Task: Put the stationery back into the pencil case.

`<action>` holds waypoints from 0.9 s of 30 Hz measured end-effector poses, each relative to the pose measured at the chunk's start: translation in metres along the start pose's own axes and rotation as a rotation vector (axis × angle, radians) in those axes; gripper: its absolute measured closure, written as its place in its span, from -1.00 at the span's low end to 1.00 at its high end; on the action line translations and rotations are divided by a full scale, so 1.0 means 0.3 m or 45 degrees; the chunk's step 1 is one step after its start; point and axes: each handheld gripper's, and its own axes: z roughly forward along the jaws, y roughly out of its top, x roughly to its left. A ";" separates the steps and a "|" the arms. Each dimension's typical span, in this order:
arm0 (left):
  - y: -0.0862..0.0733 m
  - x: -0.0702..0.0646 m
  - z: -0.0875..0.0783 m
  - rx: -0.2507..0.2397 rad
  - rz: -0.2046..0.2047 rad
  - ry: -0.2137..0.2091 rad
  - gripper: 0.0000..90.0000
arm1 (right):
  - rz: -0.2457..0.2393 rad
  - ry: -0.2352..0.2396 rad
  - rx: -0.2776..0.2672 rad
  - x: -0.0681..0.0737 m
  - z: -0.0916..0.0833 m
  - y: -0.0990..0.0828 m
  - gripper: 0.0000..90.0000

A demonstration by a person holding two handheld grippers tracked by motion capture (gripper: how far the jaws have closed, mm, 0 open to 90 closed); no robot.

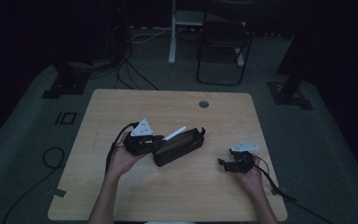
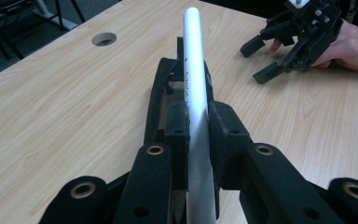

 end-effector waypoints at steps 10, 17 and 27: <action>0.014 0.003 0.037 0.008 0.003 -0.007 0.75 | -0.001 0.000 0.000 0.000 0.000 0.000 -0.43; 0.013 0.009 0.065 0.021 -0.012 0.006 0.75 | -0.001 0.000 0.000 0.000 0.000 0.000 -0.43; 0.014 0.011 0.098 0.033 -0.023 0.015 0.75 | -0.002 -0.001 -0.001 0.000 0.000 0.000 -0.43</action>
